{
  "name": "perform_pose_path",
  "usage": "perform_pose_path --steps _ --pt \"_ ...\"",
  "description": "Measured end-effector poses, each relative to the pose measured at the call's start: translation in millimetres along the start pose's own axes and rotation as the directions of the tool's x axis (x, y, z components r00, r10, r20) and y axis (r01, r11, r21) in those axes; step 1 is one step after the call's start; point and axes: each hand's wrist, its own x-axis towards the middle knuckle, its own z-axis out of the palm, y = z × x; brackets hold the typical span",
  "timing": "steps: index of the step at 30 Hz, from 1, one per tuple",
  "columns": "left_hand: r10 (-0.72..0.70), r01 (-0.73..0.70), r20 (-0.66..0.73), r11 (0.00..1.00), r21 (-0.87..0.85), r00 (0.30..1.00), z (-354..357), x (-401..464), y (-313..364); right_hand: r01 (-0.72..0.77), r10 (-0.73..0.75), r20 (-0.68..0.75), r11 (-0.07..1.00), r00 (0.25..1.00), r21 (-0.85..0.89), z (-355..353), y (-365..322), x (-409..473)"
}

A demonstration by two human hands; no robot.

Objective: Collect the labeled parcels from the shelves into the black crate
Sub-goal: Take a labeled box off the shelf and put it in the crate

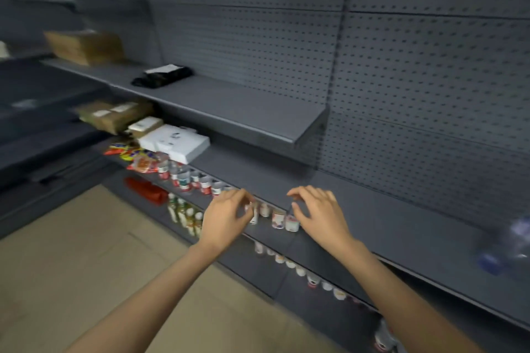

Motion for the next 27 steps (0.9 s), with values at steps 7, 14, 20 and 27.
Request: perform_pose_path --steps 7,14,20,27 --pt "-0.167 0.184 -0.137 0.975 0.123 0.976 -105 -46 -114 0.202 -0.207 0.039 0.975 0.978 0.096 74 -141 68" --pt "-0.306 0.362 -0.280 0.916 0.175 0.910 -184 -93 -203 0.307 -0.340 0.106 0.920 0.934 0.245 142 -258 118" --pt "-0.405 0.481 -0.342 0.859 0.175 0.848 -229 -96 -277 0.418 -0.474 0.147 0.858 0.868 0.297 191 -340 173" --pt "-0.401 0.521 -0.405 0.816 0.251 0.822 -265 -49 -384 0.501 -0.572 0.132 0.790 0.809 0.355 271 -419 275"
